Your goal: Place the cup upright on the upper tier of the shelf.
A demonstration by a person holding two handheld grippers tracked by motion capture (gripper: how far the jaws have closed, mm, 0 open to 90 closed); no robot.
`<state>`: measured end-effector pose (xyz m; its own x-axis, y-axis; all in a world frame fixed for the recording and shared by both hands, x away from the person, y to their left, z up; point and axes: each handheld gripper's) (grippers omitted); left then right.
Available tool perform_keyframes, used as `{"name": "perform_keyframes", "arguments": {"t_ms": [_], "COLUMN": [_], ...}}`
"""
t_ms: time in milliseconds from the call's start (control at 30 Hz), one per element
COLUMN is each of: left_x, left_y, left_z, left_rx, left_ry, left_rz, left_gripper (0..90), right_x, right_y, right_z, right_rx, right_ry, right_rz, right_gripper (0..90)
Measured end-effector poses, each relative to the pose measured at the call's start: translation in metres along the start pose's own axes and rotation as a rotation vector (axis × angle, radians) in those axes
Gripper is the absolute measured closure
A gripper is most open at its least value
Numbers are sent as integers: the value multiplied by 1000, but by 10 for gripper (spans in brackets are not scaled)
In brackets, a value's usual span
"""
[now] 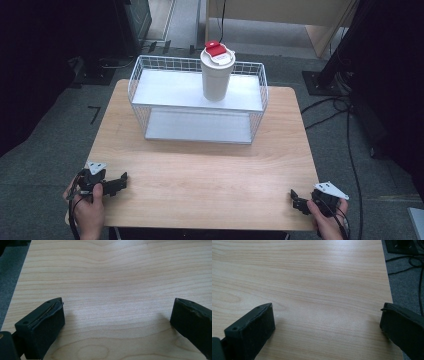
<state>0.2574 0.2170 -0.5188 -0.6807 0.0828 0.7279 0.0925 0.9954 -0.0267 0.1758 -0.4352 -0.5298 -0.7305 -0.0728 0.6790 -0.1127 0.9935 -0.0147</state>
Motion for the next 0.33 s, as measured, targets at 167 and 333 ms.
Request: {"name": "perform_keyframes", "arguments": {"t_ms": [167, 333], "left_x": [0, 0], "left_y": [0, 0], "left_z": [0, 0], "left_rx": [0, 0], "left_ry": [0, 0], "left_rz": [0, 0], "left_gripper": [0, 0], "right_x": [0, 1], "right_y": [1, 1], "right_z": [0, 1], "right_rx": [-5, -13], "right_ry": [-1, -1], "right_rz": [1, 7], "right_gripper": [0, 0]}}
Point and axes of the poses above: each handheld gripper's, and its own axes: x roughly backward along the jaws, z roughly out of its underside, y roughly to its left, and after that the axes turned 3 degrees about x, right-handed
